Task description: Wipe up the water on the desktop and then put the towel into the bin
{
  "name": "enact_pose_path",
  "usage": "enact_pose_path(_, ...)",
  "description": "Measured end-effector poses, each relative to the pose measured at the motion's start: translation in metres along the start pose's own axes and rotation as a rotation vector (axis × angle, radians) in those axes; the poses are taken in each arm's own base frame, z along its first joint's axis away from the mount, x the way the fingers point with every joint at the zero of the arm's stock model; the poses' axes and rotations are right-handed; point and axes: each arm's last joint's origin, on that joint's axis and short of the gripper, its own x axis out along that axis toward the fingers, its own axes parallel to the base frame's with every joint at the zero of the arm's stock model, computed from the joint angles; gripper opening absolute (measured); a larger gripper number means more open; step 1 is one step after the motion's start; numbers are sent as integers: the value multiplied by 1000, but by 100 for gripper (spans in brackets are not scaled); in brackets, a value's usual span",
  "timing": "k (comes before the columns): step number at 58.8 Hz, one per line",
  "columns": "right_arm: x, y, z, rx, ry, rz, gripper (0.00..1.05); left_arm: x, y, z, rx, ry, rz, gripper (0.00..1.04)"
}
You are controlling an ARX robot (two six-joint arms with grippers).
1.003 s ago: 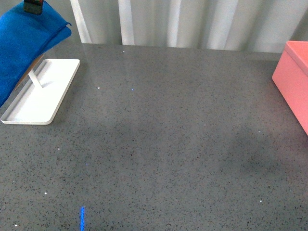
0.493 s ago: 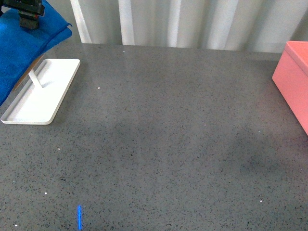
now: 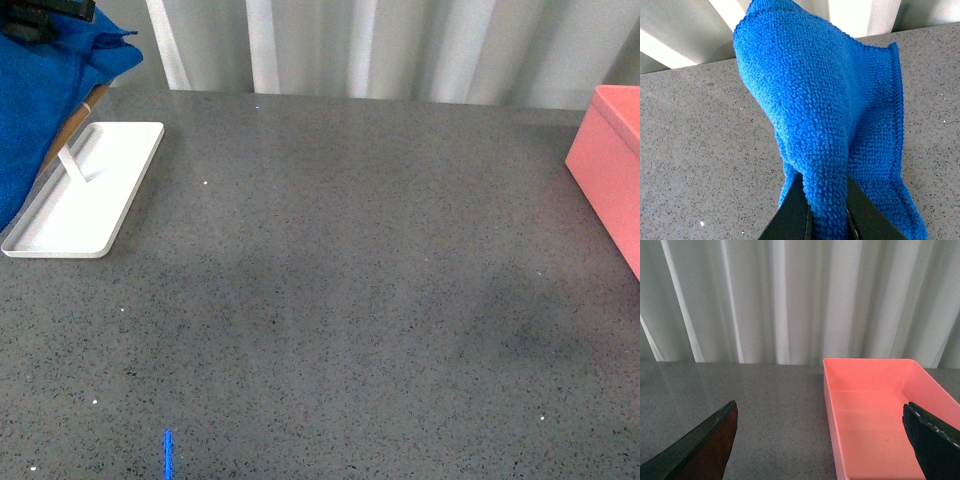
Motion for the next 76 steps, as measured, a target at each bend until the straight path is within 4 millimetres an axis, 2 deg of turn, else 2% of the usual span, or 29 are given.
enact_pose_path(7,0,0,0,0,0,0,98,-20,8,17,-8,-40,-9,5)
enact_pose_path(17,0,0,0,0,0,0,98,-67,18,53,-20,-157,-34,5)
enact_pose_path(28,0,0,0,0,0,0,98,-120,7,82,-62,-285,-136,5)
enact_pose_path(36,0,0,0,0,0,0,98,-165,-20,94,-112,-391,-278,5)
enact_pose_path(40,0,0,0,0,0,0,98,-194,-43,97,-151,-457,-376,5)
enact_pose_path(45,0,0,0,0,0,0,98,-216,-65,95,-188,-503,-465,5)
enact_pose_path(49,0,0,0,0,0,0,98,-232,-95,88,-233,-531,-563,5)
enact_pose_path(53,0,0,0,0,0,0,98,-235,-120,79,-270,-522,-630,5)
enact_pose_path(63,0,0,0,0,0,0,98,-230,-158,61,-342,-465,-721,5)
enact_pose_path(68,2,-2,0,-87,45,192,98,-231,-175,58,-375,-448,-756,5)
enact_pose_path(71,7,-6,11,-167,1,309,98,-232,-183,57,-386,-441,-776,5)
enact_pose_path(76,18,-13,36,-217,-89,369,98,-229,-190,55,-401,-422,-787,5)
